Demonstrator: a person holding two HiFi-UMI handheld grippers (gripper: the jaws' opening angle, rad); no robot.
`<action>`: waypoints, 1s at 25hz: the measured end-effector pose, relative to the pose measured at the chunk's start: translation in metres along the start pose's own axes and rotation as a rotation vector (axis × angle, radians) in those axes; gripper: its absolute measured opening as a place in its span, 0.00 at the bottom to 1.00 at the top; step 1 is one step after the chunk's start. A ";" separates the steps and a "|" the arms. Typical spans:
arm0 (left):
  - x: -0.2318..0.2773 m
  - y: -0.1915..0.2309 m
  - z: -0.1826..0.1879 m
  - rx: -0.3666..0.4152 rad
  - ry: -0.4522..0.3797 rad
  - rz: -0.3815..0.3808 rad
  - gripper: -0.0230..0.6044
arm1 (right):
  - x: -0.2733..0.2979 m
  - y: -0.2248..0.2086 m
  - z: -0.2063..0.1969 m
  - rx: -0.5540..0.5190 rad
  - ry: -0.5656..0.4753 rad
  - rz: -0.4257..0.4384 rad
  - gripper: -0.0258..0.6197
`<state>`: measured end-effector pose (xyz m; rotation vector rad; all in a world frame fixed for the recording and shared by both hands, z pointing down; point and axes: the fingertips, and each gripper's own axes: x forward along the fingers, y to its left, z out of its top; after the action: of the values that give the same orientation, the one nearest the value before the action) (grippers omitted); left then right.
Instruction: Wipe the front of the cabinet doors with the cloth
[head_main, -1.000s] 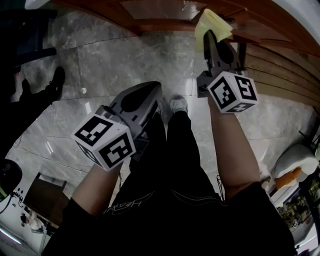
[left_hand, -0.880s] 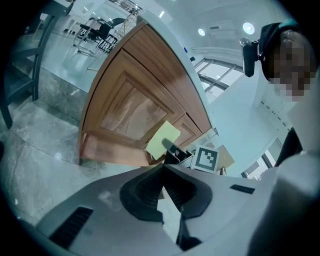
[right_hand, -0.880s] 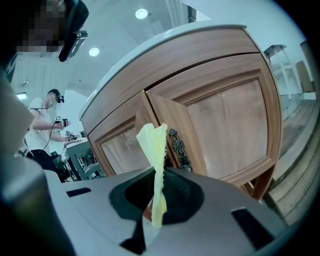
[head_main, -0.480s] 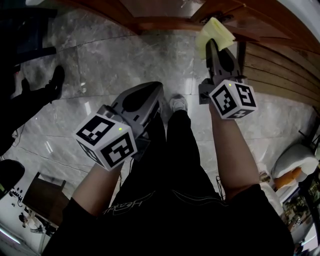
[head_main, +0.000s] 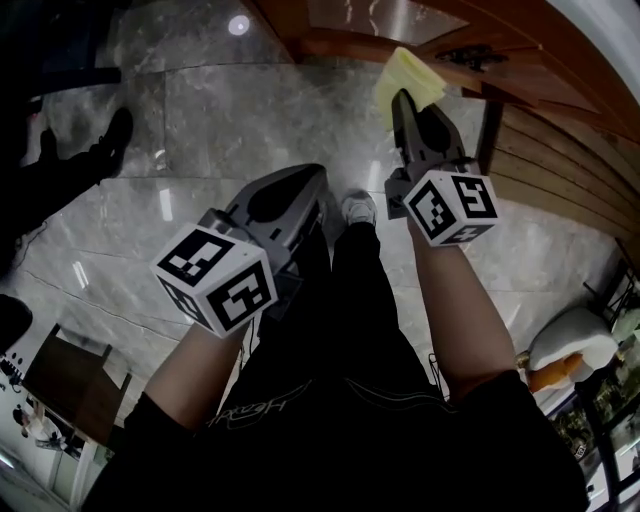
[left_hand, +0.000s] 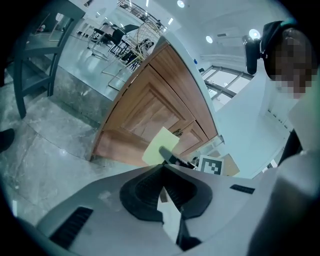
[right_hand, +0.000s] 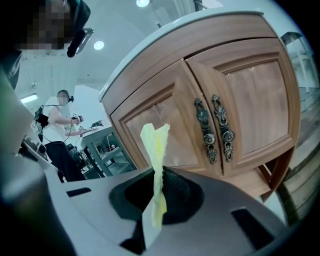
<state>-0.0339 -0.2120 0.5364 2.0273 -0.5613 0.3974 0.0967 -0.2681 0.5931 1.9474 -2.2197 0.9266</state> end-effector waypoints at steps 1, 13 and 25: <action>-0.003 0.004 0.001 -0.007 -0.007 0.006 0.05 | 0.005 0.006 -0.002 -0.008 0.008 0.012 0.10; -0.055 0.059 0.009 -0.112 -0.110 0.118 0.05 | 0.067 0.072 -0.034 -0.095 0.119 0.154 0.10; -0.092 0.102 0.009 -0.192 -0.178 0.189 0.05 | 0.128 0.113 -0.046 -0.173 0.164 0.219 0.10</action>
<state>-0.1663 -0.2435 0.5603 1.8407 -0.8719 0.2646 -0.0489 -0.3577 0.6385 1.5236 -2.3608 0.8489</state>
